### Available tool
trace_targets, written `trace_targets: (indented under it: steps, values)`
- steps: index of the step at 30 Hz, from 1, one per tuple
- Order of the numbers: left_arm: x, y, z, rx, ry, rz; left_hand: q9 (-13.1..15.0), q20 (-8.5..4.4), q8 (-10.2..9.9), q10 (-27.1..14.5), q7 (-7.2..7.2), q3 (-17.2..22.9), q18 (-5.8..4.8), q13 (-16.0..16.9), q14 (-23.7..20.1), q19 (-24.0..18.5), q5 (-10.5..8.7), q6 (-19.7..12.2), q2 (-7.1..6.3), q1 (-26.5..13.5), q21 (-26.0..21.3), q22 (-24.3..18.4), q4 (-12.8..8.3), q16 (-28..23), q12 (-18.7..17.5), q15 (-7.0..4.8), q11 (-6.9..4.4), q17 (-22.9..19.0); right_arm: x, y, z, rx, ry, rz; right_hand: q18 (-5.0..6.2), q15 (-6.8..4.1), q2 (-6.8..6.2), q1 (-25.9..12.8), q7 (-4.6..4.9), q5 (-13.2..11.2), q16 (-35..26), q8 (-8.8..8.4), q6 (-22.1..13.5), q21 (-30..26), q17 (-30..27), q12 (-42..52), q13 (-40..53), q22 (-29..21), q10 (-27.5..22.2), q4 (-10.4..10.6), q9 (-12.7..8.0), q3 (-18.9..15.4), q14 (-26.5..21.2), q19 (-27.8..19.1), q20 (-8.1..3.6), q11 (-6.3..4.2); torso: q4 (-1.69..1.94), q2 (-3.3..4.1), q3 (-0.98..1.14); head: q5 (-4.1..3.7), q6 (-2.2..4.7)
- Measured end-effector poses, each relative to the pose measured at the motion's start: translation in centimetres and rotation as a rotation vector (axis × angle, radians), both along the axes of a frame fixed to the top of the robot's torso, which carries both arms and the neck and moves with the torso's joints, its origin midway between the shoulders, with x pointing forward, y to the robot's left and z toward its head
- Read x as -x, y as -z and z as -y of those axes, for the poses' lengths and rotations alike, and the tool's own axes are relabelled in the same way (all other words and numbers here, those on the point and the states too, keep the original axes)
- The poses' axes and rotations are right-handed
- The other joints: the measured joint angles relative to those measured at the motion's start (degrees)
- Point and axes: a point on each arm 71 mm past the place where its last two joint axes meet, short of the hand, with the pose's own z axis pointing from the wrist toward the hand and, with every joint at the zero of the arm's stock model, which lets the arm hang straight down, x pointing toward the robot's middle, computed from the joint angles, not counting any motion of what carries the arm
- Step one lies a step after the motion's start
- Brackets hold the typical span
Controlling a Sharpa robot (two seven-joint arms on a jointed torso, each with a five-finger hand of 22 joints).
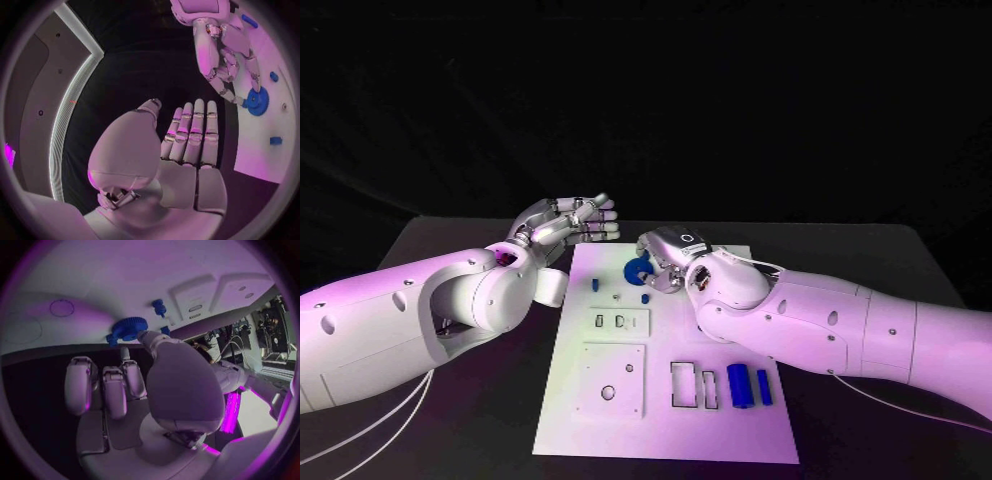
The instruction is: Assemble the parts on the task board
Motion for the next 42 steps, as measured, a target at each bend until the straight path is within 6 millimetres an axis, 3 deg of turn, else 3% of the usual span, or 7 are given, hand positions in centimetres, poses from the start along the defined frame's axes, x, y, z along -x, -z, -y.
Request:
trace_targets:
  steps: [7, 12, 20, 26, 29, 34, 42]
  values:
    - [0.0, 0.0, 0.0, 0.0, 0.0, 0.0, 0.0, 0.0, 0.0, 0.0, 0.0, 0.0, 0.0, 0.0, 0.0, 0.0, 0.0, 0.0, 0.0, 0.0, 0.0, 0.0, 0.0, 0.0, 0.0, 0.0, 0.0, 0.0, 0.2, -0.1, 0.2, -0.005, -0.003, -0.003, 0.0, 0.0, 0.0, 0.0, 0.08, -0.2, 0.0, -0.09, -0.1, 0.0, 0.0, 0.0, 0.0, 0.0, 0.0, 0.0, -0.1, 0.0, 0.0, 0.2, 0.18, 0.0, 0.01, -0.01, -0.02, 0.0, 0.0]
    - [0.0, 0.0, 0.0, 0.0, 0.0, 0.0, 0.0, 0.0, 0.0, 0.0, 0.0, 0.0, 0.0, 0.0, 0.0, 0.0, 0.0, 0.0, 0.0, 0.0, 0.0, 0.0, 0.0, 0.0, 0.0, 0.0, 0.0, 0.0, 0.6, -0.1, 1.5, -0.012, 0.005, -0.014, 0.0, 0.0, -0.09, -0.5, 0.08, -0.2, 0.0, -0.09, -0.1, 0.0, 0.0, 0.0, 0.0, 0.0, 0.0, 0.0, -0.2, 0.0, 0.0, 0.1, 0.29, 0.0, 0.03, -0.01, -0.02, 0.07, -0.08]
    - [-0.1, 0.0, -0.4, -0.002, -0.007, 0.0, 0.0, 0.0, 0.0, 0.0, 0.0, 0.0, 0.0, 0.0, -0.5, 0.0, 0.0, 0.0, 0.0, 0.0, 0.0, -0.1, 0.0, -0.2, 0.0, 0.11, 0.0, 0.1, 1.5, -1.5, 6.9, -0.071, 0.058, -0.05, 0.01, 0.0, 0.24, -0.8, 0.01, 0.7, 0.0, -0.09, 0.5, -0.5, 0.0, 0.0, 0.0, 0.0, 0.0, 0.0, -0.3, 0.2, 0.0, 0.0, 0.38, 0.0, -0.14, -0.13, -0.01, 0.24, -0.19]
    - [-0.1, 0.1, -0.7, -0.004, -0.012, 0.0, 0.0, 0.0, 0.0, 0.0, 0.0, 0.0, 0.0, 0.0, -0.5, 0.0, 0.0, 0.0, 0.0, 0.0, 0.0, -0.1, 0.0, -0.2, 0.0, 0.11, 0.0, 0.1, 1.8, -3.0, 12.5, -0.19, 0.109, -0.114, 0.0, 0.0, 1.22, 0.2, 0.06, 0.7, 0.0, -0.08, 1.0, -0.9, 0.0, 0.0, -0.1, 0.0, 0.0, -1.9, -0.7, 2.2, 0.0, -0.2, 0.59, 0.0, -0.66, -0.38, 0.16, 0.21, -0.23]
    - [-0.1, 0.1, -0.7, -0.003, -0.01, 0.0, 0.0, 0.0, 0.0, 0.0, 0.0, 0.0, 0.0, 0.0, -0.5, 0.0, 0.0, 0.0, 0.0, 0.0, 0.0, -0.1, 0.0, -0.2, 0.0, 0.11, 0.0, 0.1, 2.0, -3.2, 14.9, -0.26, 0.136, -0.158, 0.0, -0.01, 1.04, 0.8, 0.06, 0.7, 0.0, -0.08, 1.0, -0.9, 0.0, 0.0, -0.1, 0.0, 0.0, -2.5, -0.8, 2.8, 0.0, -0.2, 0.59, 0.0, -0.91, -0.58, 0.29, 0.11, -0.2]
    - [-0.1, 0.1, -0.7, -0.002, -0.007, 0.0, 0.0, 0.0, 0.0, 0.0, 0.0, 0.0, 0.0, 0.0, -0.5, 0.0, 0.0, 0.0, 0.0, 0.0, 0.0, -0.1, 0.0, -0.2, 0.0, 0.11, 0.0, 0.1, 1.6, -2.9, 18.0, -0.332, 0.183, -0.203, 0.0, 0.0, 0.68, 1.1, 0.06, 0.1, 0.0, -0.08, 1.0, -1.2, 0.0, -0.2, -0.3, 0.0, -0.2, -3.1, -0.9, 3.1, 0.0, -0.2, 0.59, 0.21, -1.27, -0.88, 0.52, 0.16, -0.29]
    - [-0.2, 0.2, -0.8, -0.002, -0.007, 0.0, 0.0, 0.0, 0.0, 0.0, 0.0, 0.0, 0.0, 0.0, -0.5, 0.0, 0.0, 0.0, 0.0, 0.0, 0.0, -0.1, 0.0, -0.2, 0.0, 0.11, 0.0, 0.1, 1.4, -0.8, 21.5, -0.329, 0.217, -0.246, 0.0, 0.14, -0.18, 1.1, 0.25, -0.7, 0.0, -0.88, 0.8, -1.7, 0.0, -0.9, -1.0, 0.0, -0.9, -4.2, -1.4, 2.6, -0.1, -0.4, 0.79, 0.45, -1.77, -1.22, 0.94, -0.6, -0.62]
